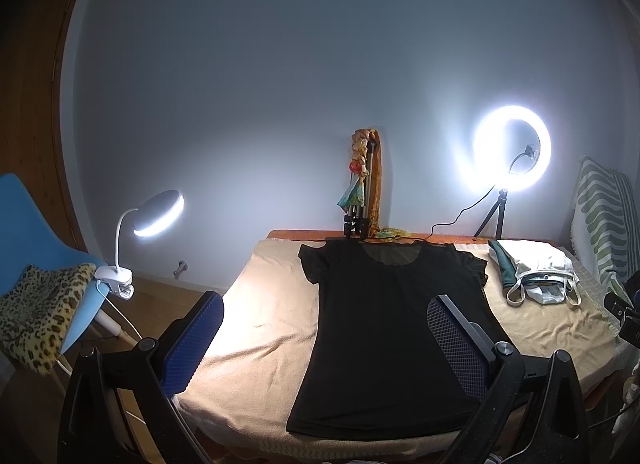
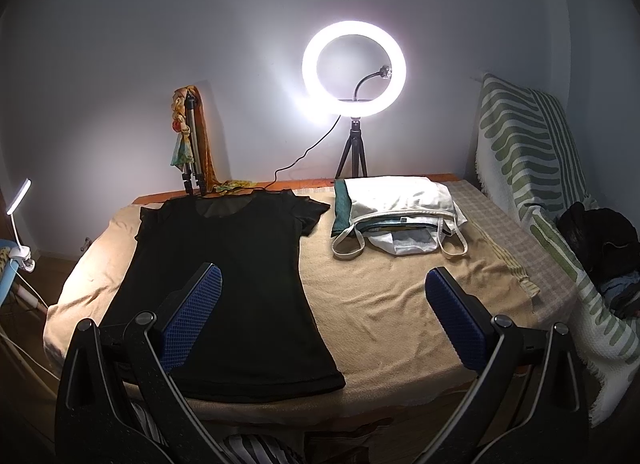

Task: Fold small clothes

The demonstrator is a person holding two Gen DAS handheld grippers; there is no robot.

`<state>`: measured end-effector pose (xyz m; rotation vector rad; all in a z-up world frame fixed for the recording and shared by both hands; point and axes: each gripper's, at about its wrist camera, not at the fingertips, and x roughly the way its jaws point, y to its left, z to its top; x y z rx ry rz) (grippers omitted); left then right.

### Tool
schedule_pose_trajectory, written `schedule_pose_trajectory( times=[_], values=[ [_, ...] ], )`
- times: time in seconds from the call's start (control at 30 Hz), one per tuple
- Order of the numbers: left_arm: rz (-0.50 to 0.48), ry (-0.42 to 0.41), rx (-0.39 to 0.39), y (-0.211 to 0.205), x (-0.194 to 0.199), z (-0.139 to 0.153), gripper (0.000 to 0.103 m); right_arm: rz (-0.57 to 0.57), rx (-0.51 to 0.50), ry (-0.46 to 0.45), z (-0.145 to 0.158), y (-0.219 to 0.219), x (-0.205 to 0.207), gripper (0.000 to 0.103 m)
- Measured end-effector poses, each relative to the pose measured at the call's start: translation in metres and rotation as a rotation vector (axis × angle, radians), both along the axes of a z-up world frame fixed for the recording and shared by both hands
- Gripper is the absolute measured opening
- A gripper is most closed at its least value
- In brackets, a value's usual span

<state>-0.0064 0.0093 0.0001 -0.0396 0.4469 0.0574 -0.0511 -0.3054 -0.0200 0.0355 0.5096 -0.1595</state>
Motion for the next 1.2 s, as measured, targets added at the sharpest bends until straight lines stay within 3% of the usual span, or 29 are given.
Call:
schedule_pose_trajectory(
  times=[0.4, 0.73, 0.87, 1.0, 1.2],
  values=[
    [0.01, 0.028, 0.011, 0.006, 0.014, -0.011, 0.103, 0.034, -0.005, -0.012, -0.001, 0.007, 0.017, 0.103],
    [0.038, 0.046, 0.051, 0.034, 0.041, -0.043, 0.102, 0.209, -0.024, -0.063, 0.017, 0.027, 0.093, 0.103],
    [0.031, 0.1, 0.036, 0.057, 0.056, -0.071, 0.099, 0.297, -0.014, -0.055, 0.021, 0.052, 0.133, 0.103],
    [-0.045, 0.205, -0.01, 0.072, 0.072, -0.105, 0.094, 0.398, 0.061, -0.019, 0.023, 0.086, 0.176, 0.103],
    [-0.11, 0.349, -0.079, 0.081, 0.089, -0.162, 0.072, 0.534, 0.087, 0.034, 0.015, 0.16, 0.232, 0.102]
  ],
)
